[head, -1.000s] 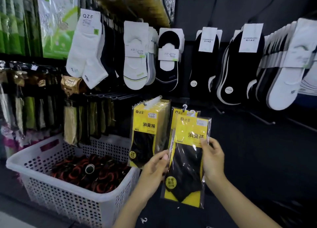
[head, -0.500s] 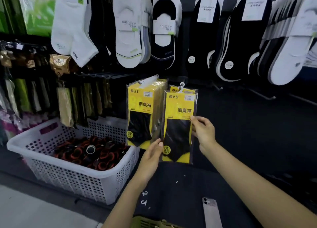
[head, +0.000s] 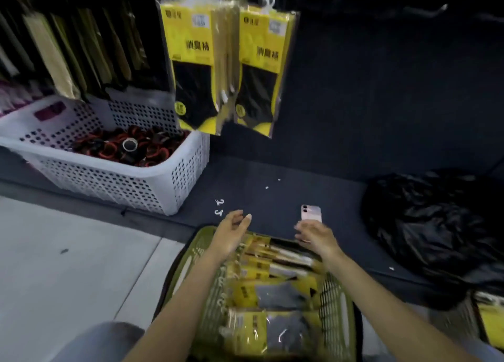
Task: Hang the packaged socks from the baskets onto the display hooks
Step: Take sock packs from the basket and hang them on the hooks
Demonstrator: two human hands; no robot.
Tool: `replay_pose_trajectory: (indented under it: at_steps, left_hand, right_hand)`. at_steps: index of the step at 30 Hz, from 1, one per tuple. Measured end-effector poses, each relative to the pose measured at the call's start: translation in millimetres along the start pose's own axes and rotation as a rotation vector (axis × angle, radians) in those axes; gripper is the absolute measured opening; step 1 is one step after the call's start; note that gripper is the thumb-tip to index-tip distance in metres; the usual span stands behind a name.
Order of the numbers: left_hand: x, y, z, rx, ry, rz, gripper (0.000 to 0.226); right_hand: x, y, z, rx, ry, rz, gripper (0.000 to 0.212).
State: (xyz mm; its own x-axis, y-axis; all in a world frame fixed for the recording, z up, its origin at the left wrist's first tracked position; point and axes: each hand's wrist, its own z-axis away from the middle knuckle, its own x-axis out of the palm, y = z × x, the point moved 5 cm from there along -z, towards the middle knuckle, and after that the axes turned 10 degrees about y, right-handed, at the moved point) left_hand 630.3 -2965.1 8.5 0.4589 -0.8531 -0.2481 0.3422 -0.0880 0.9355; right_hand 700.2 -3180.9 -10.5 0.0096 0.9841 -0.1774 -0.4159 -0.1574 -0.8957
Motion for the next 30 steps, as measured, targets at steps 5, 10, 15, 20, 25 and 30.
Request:
replay_pose_trajectory:
  at_steps: [5, 10, 15, 20, 25, 30]
  left_hand:
    - [21, -95, 55, -0.200, -0.004, -0.020, 0.017]
    - [19, -152, 80, -0.370, 0.008, -0.077, 0.029]
    - [25, -163, 72, -0.387, -0.031, -0.145, 0.044]
    - [34, -170, 63, -0.363, -0.091, -0.150, 0.045]
    - [37, -180, 58, -0.368, -0.095, -0.223, 0.046]
    - [42, -184, 57, -0.435, -0.106, -0.151, 0.059]
  right_hand:
    - [-18, 100, 8, -0.024, -0.063, 0.353, 0.015]
    - [-43, 119, -2, -0.128, 0.116, 0.509, 0.034]
    - [-49, 162, -8, 0.123, -0.022, 0.548, 0.069]
    - [-45, 178, -12, 0.137, -0.032, 0.493, 0.068]
    - [-29, 180, -12, 0.028, -0.200, 0.575, 0.056]
    - [-14, 159, 0, -0.056, -0.229, 0.440, 0.032]
